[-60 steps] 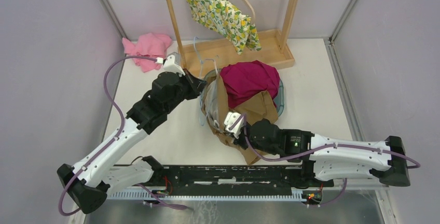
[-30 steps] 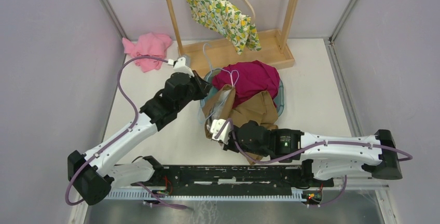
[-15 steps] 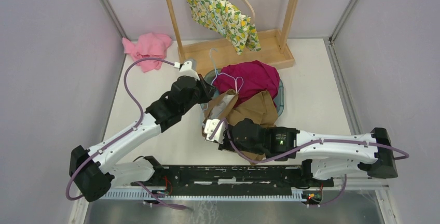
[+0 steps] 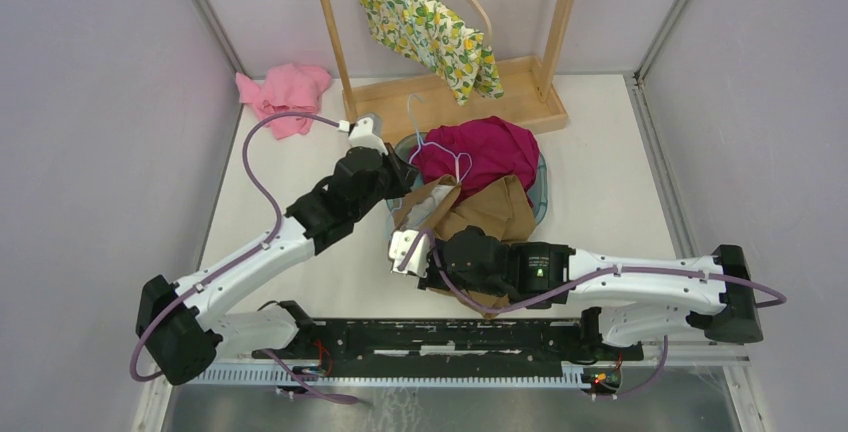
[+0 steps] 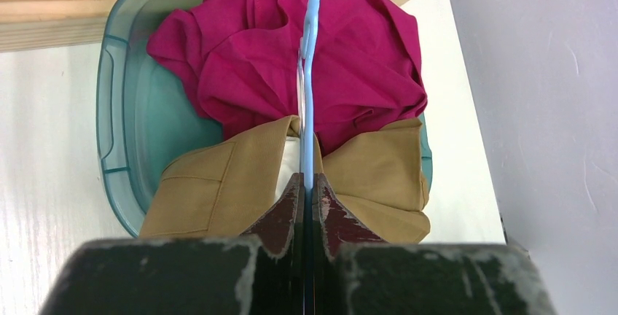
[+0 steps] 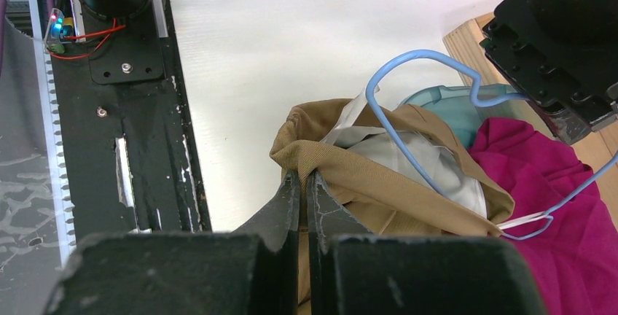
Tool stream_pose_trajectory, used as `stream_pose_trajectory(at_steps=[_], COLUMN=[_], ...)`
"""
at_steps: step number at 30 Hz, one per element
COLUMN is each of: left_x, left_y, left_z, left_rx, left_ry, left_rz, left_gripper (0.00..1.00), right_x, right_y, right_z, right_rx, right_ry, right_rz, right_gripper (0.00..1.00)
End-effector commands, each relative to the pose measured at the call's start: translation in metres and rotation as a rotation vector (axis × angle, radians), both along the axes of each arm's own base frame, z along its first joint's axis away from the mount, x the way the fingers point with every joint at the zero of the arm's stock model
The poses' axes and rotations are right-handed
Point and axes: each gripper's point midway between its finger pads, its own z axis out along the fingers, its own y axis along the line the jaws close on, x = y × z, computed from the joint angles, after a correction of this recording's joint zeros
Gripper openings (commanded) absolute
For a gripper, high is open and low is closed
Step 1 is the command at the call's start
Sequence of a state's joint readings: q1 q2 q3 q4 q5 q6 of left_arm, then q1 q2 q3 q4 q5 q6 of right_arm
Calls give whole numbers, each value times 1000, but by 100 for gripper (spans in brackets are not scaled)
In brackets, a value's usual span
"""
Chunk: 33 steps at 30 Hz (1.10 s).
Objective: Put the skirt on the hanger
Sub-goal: Hang the skirt on the hanger.
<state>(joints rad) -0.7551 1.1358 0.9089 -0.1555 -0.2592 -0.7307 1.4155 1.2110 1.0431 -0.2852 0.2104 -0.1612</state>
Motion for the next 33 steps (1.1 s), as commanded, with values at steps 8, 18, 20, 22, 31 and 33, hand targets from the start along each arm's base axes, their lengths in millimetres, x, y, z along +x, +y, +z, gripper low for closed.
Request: stream_pose_trajectory(at_steps=[8, 18, 20, 22, 31, 33], left_x=[11, 9, 8, 7, 5, 5], left_y=[-4, -9, -10, -11, -9, -10], left_z=[1, -5, -6, -7, -19, -21], left_rx=[15, 32, 38, 42, 72, 79], left_ry=[-43, -42, -42, -43, -32, -30], left_rz=[15, 11, 9, 11, 19, 20], left_gripper=[3, 3, 3, 3, 3, 3], right_x=[-16, -14, -14, -13, -10, -10], right_y=[24, 28, 29, 29, 22, 21], right_z=[57, 63, 65, 67, 82, 84], right_rx=[163, 167, 170, 175, 201, 204], right_ry=[-18, -38, -44, -51, -77, -81], right_rz=[94, 104, 103, 101, 91, 91], right_gripper=[2, 2, 2, 2, 2, 2])
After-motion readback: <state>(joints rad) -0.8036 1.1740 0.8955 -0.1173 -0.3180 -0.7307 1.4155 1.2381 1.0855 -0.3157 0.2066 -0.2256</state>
